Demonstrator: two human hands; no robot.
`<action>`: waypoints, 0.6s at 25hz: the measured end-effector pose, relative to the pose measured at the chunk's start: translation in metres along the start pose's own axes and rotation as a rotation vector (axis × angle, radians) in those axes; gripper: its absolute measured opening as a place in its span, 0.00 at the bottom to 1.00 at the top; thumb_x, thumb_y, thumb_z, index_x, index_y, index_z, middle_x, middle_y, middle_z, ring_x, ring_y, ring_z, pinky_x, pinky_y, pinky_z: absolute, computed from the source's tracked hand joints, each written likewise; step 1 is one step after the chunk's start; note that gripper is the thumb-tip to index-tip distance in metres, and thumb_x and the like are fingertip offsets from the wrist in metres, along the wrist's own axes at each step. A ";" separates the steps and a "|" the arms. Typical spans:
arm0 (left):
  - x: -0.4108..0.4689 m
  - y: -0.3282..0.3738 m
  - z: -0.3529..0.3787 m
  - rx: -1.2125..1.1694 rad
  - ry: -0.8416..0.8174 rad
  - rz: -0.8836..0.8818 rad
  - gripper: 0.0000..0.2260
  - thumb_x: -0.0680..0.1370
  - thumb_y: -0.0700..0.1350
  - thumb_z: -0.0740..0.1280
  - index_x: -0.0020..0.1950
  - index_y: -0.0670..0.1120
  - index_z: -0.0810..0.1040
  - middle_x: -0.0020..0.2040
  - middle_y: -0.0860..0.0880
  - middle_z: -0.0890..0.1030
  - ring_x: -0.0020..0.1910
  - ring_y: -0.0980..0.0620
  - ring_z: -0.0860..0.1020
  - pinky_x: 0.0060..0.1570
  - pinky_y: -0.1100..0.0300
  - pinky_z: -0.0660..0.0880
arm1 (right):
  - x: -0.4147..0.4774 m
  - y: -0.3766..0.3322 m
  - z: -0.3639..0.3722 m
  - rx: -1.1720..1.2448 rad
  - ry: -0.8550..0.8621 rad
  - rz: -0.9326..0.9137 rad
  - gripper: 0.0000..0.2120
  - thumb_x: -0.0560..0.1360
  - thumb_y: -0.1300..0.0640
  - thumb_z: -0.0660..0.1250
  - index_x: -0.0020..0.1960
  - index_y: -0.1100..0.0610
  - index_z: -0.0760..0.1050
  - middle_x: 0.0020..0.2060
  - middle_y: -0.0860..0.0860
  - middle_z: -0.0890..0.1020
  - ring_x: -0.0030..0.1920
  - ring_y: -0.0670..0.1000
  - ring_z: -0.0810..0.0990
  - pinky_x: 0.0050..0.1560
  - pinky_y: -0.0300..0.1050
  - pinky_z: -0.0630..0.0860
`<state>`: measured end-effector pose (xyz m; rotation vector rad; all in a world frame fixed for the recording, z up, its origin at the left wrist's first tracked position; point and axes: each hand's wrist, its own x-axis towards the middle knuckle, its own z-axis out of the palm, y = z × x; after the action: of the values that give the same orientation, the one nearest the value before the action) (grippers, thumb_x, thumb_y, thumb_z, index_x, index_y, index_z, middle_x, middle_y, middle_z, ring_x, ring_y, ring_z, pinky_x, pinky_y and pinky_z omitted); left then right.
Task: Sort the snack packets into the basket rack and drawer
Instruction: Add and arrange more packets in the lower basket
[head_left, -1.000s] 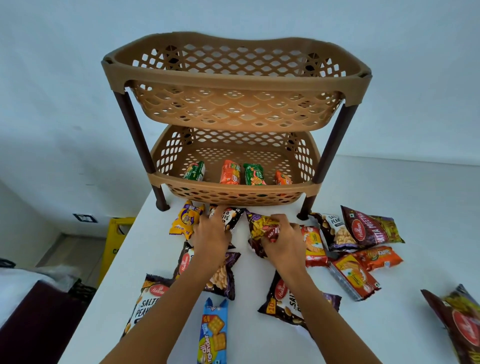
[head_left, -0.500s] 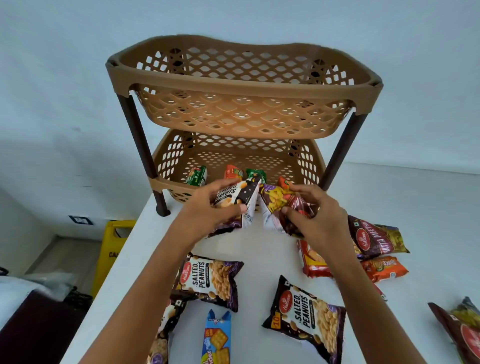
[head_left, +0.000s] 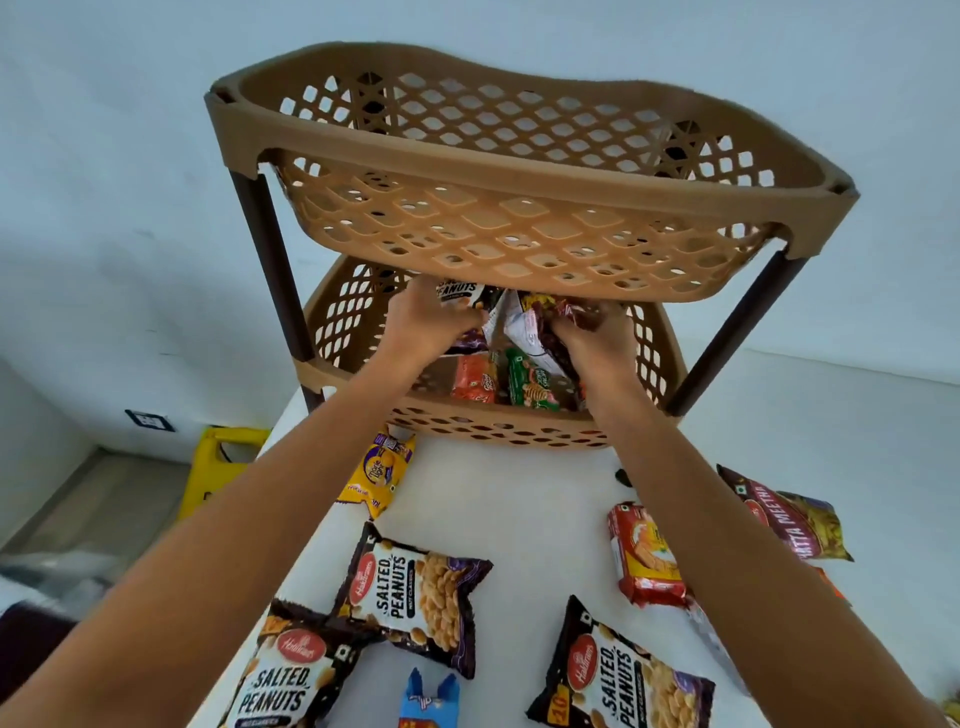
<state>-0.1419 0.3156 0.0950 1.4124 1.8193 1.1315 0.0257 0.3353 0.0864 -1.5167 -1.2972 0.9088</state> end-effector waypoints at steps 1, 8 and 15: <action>0.019 -0.005 0.002 0.052 0.036 -0.018 0.28 0.71 0.46 0.73 0.69 0.44 0.68 0.66 0.46 0.75 0.66 0.47 0.72 0.55 0.61 0.67 | 0.010 -0.003 0.009 -0.041 0.014 0.005 0.21 0.71 0.57 0.70 0.64 0.56 0.72 0.58 0.53 0.80 0.58 0.52 0.77 0.55 0.43 0.73; 0.109 -0.051 0.005 0.603 -0.085 -0.039 0.26 0.74 0.43 0.70 0.70 0.42 0.68 0.69 0.43 0.71 0.68 0.42 0.68 0.66 0.48 0.67 | 0.070 0.000 0.054 -0.513 -0.234 -0.146 0.17 0.80 0.58 0.60 0.67 0.61 0.68 0.62 0.56 0.75 0.59 0.53 0.75 0.59 0.43 0.71; 0.117 -0.071 -0.003 0.842 -0.250 0.148 0.25 0.77 0.32 0.60 0.73 0.46 0.64 0.74 0.41 0.63 0.73 0.40 0.59 0.71 0.41 0.59 | 0.115 0.029 0.073 -0.889 -0.507 -0.169 0.20 0.78 0.66 0.57 0.69 0.60 0.64 0.67 0.60 0.70 0.66 0.58 0.69 0.63 0.49 0.69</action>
<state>-0.2112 0.4212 0.0417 2.0532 2.1177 0.1809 -0.0131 0.4604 0.0391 -1.8307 -2.3749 0.6413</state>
